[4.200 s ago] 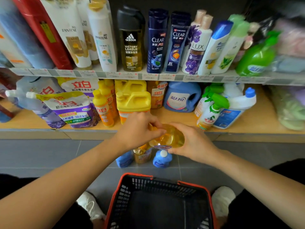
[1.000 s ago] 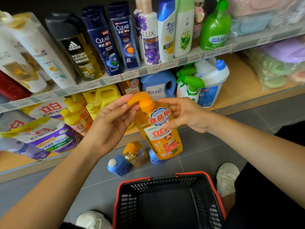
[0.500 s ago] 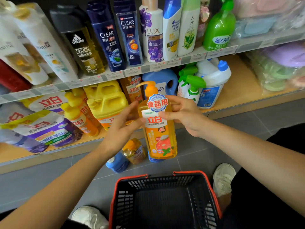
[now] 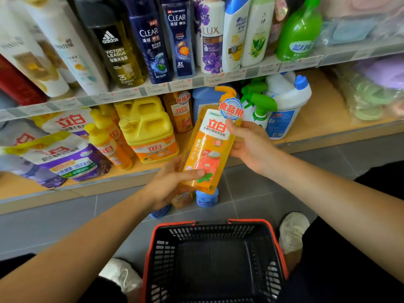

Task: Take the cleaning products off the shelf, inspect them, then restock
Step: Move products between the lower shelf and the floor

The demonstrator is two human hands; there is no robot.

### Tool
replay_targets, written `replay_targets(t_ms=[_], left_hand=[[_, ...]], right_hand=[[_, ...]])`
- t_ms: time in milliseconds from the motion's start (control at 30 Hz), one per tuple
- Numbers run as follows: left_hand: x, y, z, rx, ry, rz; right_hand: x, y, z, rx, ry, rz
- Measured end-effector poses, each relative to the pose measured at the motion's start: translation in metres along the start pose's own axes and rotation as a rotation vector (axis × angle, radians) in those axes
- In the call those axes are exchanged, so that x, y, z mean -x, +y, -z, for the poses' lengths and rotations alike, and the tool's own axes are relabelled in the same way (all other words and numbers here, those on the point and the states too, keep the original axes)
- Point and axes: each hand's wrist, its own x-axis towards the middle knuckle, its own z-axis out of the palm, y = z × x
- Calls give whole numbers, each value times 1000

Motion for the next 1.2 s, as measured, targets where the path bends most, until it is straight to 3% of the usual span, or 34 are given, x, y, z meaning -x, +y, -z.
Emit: replay_targets(t_ms=[100,167,233,300,367,400,533,633,867,1033,1200], left_hand=[[-1,3,-1,67,118,-42],[-1,9,1,37,244,-112],[0,17,5,-114,369,-220],[2,26,8,-341,464,-310],[6,35,8,-544,509,-383],[8,39,8,-628,510,-420],[14,52,-2,-877,419,-528],[19,52,-10,-931,347,-579],[22,60,-11,-779,190,-733],[21,65,-12,-416,103,-513],[16,67,-4,-391,149,-471]], right_hand=[[-1,-2,2,115,1,22],[-2,-3,5,379,145,63],[-2,-1,10,646,404,255],[4,-1,13,820,473,604],[9,-3,11,963,247,851],[11,-4,9,1065,102,885],[5,3,1,1496,-307,723],[4,11,5,1336,-427,594],[10,17,8,1066,-355,509],[14,20,9,1028,-360,479],[15,25,6,991,-376,478]])
